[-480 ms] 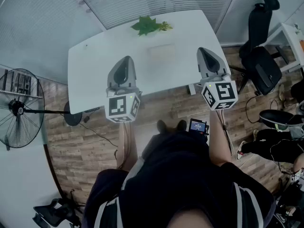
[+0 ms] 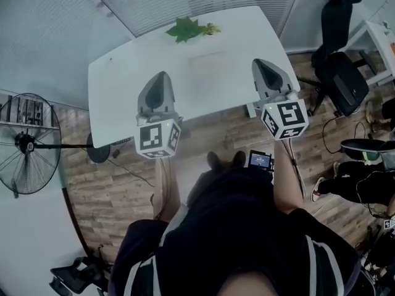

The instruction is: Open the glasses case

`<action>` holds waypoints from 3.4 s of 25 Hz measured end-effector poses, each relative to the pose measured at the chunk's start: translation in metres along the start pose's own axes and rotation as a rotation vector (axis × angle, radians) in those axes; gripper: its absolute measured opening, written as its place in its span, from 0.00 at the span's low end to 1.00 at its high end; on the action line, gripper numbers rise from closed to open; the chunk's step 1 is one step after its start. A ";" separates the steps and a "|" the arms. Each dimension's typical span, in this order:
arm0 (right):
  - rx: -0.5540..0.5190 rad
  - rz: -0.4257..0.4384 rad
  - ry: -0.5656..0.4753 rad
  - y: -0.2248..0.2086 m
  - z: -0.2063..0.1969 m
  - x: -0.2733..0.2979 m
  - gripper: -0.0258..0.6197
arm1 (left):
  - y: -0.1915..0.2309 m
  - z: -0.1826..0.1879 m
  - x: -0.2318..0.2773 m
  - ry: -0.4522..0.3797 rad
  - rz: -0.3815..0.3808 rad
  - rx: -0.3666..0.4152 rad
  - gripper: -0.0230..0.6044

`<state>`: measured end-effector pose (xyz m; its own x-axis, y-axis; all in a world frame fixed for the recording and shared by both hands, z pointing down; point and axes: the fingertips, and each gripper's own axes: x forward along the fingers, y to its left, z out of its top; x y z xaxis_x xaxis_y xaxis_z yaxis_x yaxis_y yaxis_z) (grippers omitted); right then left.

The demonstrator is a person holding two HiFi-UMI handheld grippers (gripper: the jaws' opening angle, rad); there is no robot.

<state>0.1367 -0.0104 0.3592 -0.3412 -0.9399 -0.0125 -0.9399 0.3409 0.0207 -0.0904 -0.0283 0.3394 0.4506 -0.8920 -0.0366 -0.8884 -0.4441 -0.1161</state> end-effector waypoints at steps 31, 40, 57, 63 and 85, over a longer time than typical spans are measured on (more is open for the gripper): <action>-0.013 -0.057 0.032 -0.029 -0.021 0.139 0.06 | 0.080 -0.037 0.113 -0.005 -0.036 -0.053 0.04; 0.003 -0.047 0.091 -0.032 -0.043 0.179 0.06 | 0.103 -0.041 0.154 -0.007 -0.046 -0.060 0.04; 0.050 0.004 0.125 -0.058 -0.082 0.197 0.41 | 0.084 -0.035 0.168 0.017 -0.018 -0.036 0.04; 0.042 -0.002 0.120 -0.063 -0.086 0.200 0.41 | 0.081 -0.037 0.167 0.020 -0.006 -0.038 0.04; -1.141 0.600 0.671 -0.005 -0.340 0.212 0.41 | 0.131 -0.063 0.132 0.093 0.136 -0.056 0.04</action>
<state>0.0744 -0.2181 0.6968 -0.2990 -0.6052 0.7378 -0.0291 0.7786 0.6268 -0.1523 -0.2096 0.3818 0.3185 -0.9469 0.0440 -0.9452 -0.3207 -0.0605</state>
